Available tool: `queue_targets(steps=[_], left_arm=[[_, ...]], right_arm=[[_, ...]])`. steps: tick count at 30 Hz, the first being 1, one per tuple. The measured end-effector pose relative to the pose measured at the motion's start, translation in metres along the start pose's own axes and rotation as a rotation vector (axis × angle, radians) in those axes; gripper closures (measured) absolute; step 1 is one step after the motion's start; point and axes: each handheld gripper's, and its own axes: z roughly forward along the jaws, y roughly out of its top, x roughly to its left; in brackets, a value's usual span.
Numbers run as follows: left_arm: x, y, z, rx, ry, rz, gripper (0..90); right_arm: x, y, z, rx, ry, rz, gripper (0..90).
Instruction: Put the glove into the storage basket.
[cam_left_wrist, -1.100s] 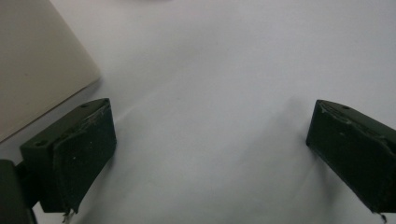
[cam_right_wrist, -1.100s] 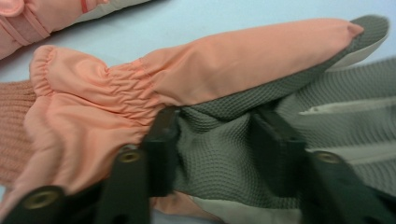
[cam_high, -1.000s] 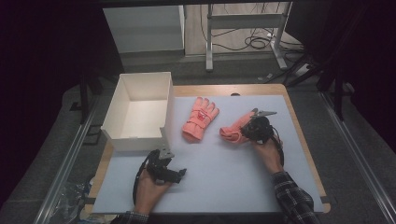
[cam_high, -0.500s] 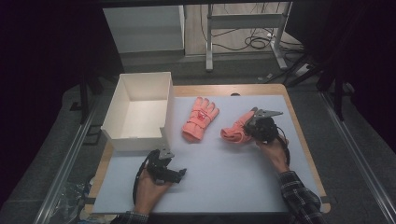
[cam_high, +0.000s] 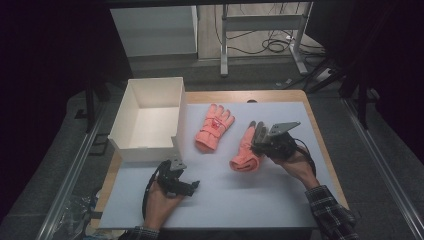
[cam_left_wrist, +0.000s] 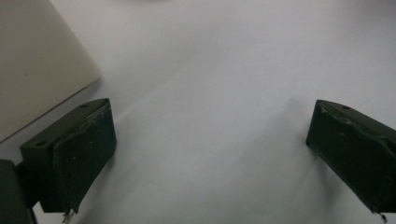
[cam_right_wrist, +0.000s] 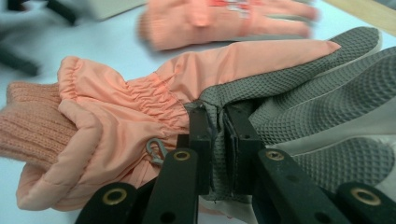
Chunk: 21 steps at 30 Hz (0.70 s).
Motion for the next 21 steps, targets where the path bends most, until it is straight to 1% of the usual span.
queue_targets(steps=[1,2,3,4,5,6,8,10,12,13,14,15,16,17,18,20,21], left_arm=[[0.0,0.0,0.0,0.0,0.0,0.0,1.4],[0.0,0.0,0.0,0.0,0.0,0.0,1.4],[0.0,0.0,0.0,0.0,0.0,0.0,1.4],[0.0,0.0,0.0,0.0,0.0,0.0,1.4],[0.0,0.0,0.0,0.0,0.0,0.0,1.4],[0.0,0.0,0.0,0.0,0.0,0.0,1.4],[0.0,0.0,0.0,0.0,0.0,0.0,1.4],[0.0,0.0,0.0,0.0,0.0,0.001,1.4],[0.0,0.0,0.0,-0.003,0.0,-0.004,1.4],[0.0,0.0,0.0,-0.002,0.001,-0.002,1.4],[0.0,0.0,0.0,-0.002,0.001,-0.002,1.4],[0.0,0.0,0.0,-0.003,0.0,-0.002,1.4],[0.0,0.0,0.0,-0.003,0.0,-0.002,1.4],[0.0,0.0,0.0,-0.003,0.0,-0.003,1.4],[0.0,0.0,0.0,-0.004,0.0,-0.004,1.4],[0.0,0.0,0.0,0.0,0.0,0.001,1.4],[0.0,0.0,0.0,0.001,0.001,0.001,1.4]], right_arm=[[0.002,0.0,0.001,0.001,0.018,-0.022,82.0],[0.002,0.0,0.001,0.001,0.018,-0.022,82.0],[0.005,0.001,0.004,0.005,0.037,-0.042,81.9],[0.008,0.001,0.007,0.008,0.061,-0.069,81.8],[0.013,0.001,0.012,0.017,0.1,-0.107,81.6],[0.013,0.001,0.012,0.017,0.1,-0.107,81.6],[0.017,0.001,0.018,0.027,0.135,-0.142,81.2],[0.019,0.0,0.025,0.039,0.158,-0.161,80.2],[0.021,-0.002,0.032,0.056,0.161,-0.175,76.4],[0.021,-0.005,0.036,0.054,0.151,-0.167,70.8],[0.019,-0.005,0.035,0.041,0.155,-0.152,68.1],[0.018,-0.005,0.033,0.032,0.157,-0.138,66.3],[0.018,-0.005,0.033,0.032,0.157,-0.138,66.3],[0.017,-0.005,0.031,0.024,0.158,-0.131,64.4],[0.017,-0.004,0.028,0.013,0.143,-0.117,64.4],[0.016,-0.001,0.02,-0.001,0.123,-0.107,62.5],[0.015,0.001,0.012,-0.017,0.09,-0.094,62.0]])
